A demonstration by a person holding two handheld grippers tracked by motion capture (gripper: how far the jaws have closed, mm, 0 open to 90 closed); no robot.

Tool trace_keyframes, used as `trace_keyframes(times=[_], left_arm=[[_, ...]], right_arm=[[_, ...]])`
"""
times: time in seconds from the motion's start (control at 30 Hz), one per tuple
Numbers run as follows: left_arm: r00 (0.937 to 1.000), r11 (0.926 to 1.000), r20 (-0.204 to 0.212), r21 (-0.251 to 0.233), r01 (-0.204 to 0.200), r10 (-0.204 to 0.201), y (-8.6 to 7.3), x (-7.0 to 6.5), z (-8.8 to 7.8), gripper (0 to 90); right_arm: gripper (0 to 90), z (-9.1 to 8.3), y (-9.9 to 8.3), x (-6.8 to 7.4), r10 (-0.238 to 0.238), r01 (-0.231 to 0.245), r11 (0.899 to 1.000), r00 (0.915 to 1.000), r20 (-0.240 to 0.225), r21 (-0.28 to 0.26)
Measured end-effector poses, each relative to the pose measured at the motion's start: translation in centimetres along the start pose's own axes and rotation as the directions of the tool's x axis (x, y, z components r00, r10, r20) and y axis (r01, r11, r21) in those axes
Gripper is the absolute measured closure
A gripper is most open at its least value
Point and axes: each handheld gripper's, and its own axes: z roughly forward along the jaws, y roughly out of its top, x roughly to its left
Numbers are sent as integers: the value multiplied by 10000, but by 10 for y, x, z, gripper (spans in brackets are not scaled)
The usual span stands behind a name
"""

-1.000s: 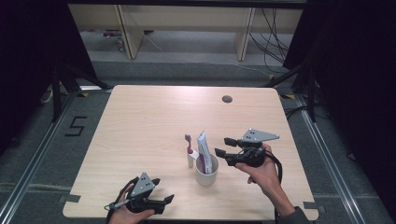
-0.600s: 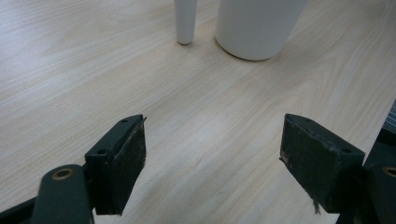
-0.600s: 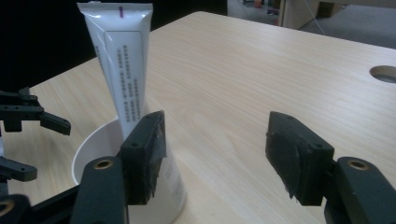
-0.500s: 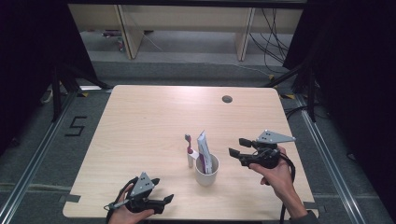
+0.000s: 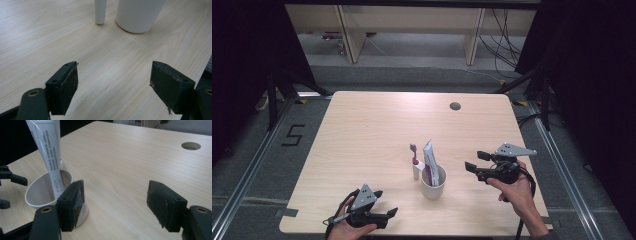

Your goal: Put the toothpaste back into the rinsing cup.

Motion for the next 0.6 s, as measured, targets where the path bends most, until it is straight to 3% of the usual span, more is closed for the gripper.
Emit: trace_keyframes(times=[0.07, 0.23, 0.27, 0.3, 0.37, 0.4, 0.43, 0.47, 0.53, 0.6], left_arm=[[10000, 10000, 4, 22, -35, 35, 0, 0, 0, 222], [9999, 9999, -20, -106, 134, -134, -1, -1, 0, 221], [9998, 9997, -35, -149, 217, -217, -1, -1, 1, 221], [9998, 9996, -27, -160, 212, -212, -1, -1, 1, 221], [9998, 9998, -38, -112, 175, -175, -1, 0, 1, 221], [9998, 9997, -62, -79, 210, -210, -1, -1, 1, 221], [9998, 9998, -71, -47, 210, -210, -1, 0, 0, 221], [9999, 10000, -64, 58, 77, -77, -1, 1, -1, 221], [9999, 10000, -118, 31, 59, -58, 0, 2, 0, 221], [9999, 9999, -71, 61, 84, -84, 0, 1, -1, 221]], right_arm=[[268, -1, -3, 0, 347, -347, 9994, 9994, 3, -58], [220, -6, -8, -2, 345, -346, 9994, 9991, 262, 38], [213, -9, -9, 1, 773, -780, 9964, 9968, 217, 321], [201, -9, -10, -3, 258, -261, 9996, 9992, 305, 119], [191, -10, -12, -1, 610, -615, 9979, 9979, 224, 216], [199, -12, -13, -3, 293, -300, 9993, 9991, 304, 234], [199, -12, -14, -1, 527, -533, 9982, 9984, 212, 272], [198, -13, -15, -1, 387, -395, 9986, 9989, 252, 351], [199, -14, -18, 1, 538, -544, 9977, 9985, 136, 405], [198, -15, -21, 0, 288, -299, 9986, 9993, 248, 435]])
